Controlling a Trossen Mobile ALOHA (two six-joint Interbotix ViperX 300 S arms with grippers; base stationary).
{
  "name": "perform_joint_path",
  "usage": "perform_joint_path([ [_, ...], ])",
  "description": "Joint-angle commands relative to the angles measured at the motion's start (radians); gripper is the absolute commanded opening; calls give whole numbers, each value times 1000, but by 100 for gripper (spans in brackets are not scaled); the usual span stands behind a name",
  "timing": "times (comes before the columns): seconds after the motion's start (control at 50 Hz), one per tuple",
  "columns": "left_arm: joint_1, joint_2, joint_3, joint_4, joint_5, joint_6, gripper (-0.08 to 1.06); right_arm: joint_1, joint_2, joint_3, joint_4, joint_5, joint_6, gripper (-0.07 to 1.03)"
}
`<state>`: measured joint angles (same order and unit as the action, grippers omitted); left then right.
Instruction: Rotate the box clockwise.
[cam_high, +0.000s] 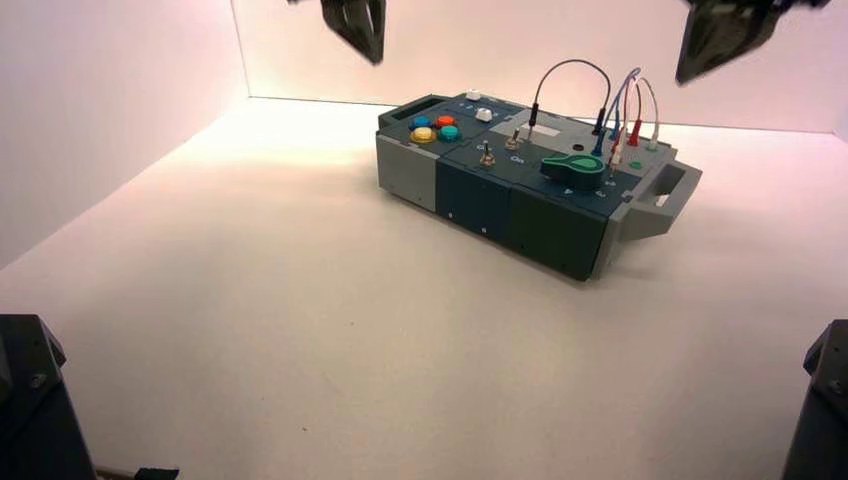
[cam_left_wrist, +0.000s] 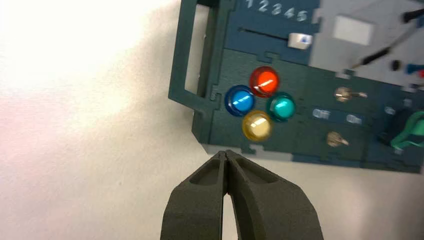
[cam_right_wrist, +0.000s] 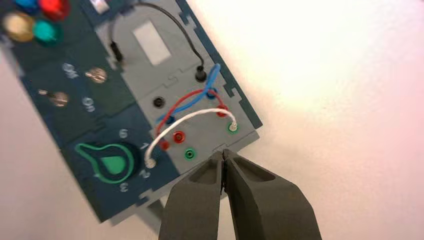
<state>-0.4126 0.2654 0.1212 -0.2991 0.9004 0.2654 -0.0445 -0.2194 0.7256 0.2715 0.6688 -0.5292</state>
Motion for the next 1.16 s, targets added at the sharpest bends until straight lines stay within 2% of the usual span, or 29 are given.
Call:
perform_joint_path([
  [0.02,-3,-110,25,-2,6,-2,-3,3,-100,8,31,-3,8,-2],
  [0.04,-3,-158,54,-3,2,-5,-3,3,-144,23,41,-6,8,-2],
  [0.18,-2,-219,112,-3,-34,-3,-3,2,-189,49,58,-38,8,-2],
  [0.3,-3,-296,207,-3,-137,-5,-3,5,-210,77,97,-86,8,-2],
  [0.4,-3,-344,276,-5,-215,-3,-3,6,-219,98,112,-121,8,-2],
  [0.56,-3,-382,351,0,-236,3,-3,8,-250,141,117,-164,8,-2],
  [0.72,-3,-390,377,0,-262,9,-3,11,-253,164,117,-193,6,-2],
  [1.16,-3,-402,367,0,-262,9,-3,11,-241,161,115,-210,0,-2],
])
